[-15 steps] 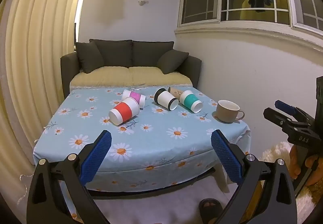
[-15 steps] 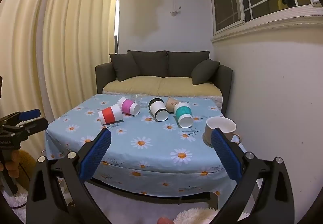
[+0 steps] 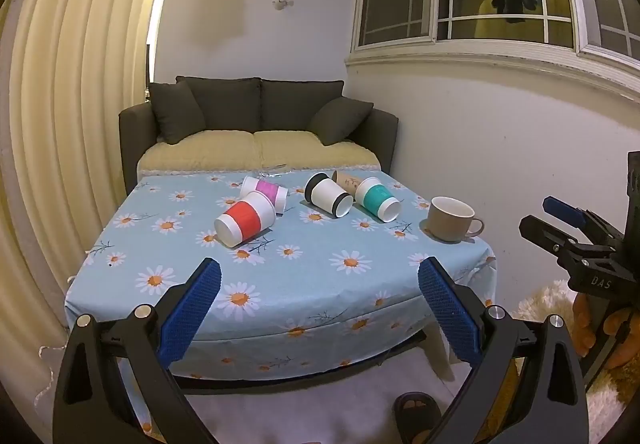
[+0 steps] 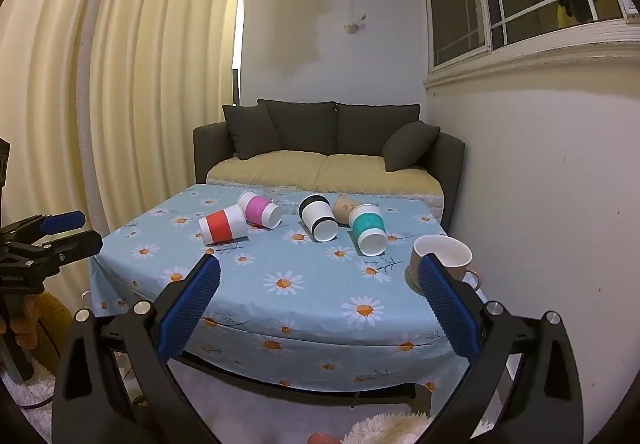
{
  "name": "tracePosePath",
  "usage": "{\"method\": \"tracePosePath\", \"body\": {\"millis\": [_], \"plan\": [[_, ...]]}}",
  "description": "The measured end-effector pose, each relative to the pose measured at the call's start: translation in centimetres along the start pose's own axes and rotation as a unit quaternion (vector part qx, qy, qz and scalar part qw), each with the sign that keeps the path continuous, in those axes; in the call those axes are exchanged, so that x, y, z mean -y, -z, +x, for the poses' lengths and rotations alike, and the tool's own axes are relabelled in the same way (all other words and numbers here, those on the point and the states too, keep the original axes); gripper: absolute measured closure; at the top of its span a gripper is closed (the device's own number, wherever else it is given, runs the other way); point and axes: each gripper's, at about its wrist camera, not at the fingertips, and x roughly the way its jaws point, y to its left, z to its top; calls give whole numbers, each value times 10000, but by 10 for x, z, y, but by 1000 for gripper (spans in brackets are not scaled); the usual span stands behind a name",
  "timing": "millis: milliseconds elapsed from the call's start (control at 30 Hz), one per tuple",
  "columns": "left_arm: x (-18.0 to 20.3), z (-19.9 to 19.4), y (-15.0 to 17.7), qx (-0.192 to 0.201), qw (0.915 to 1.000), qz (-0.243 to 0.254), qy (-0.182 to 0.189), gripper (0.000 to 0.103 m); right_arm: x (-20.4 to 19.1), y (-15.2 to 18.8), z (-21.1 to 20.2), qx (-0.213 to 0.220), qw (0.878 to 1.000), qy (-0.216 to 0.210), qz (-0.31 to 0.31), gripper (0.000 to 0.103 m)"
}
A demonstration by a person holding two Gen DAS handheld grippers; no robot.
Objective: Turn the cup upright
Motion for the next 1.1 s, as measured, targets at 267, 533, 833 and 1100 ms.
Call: {"method": "tracePosePath", "body": {"millis": [267,533,833,1100], "plan": [[-2,1,0,-23,10000,-1,11,6,-2,1,2,-2,10000,-20,11,5],[-3,3,-1,-17,10000,-6,-9,6,-3,1,2,-5,10000,-28,7,5],[-3,4,-2,-29,10000,-3,-12,6,-4,1,4,-44,10000,-41,0,5],[-1,3,-1,-26,10000,-3,-29,6,-5,2,3,-55,10000,-24,13,5]]}}
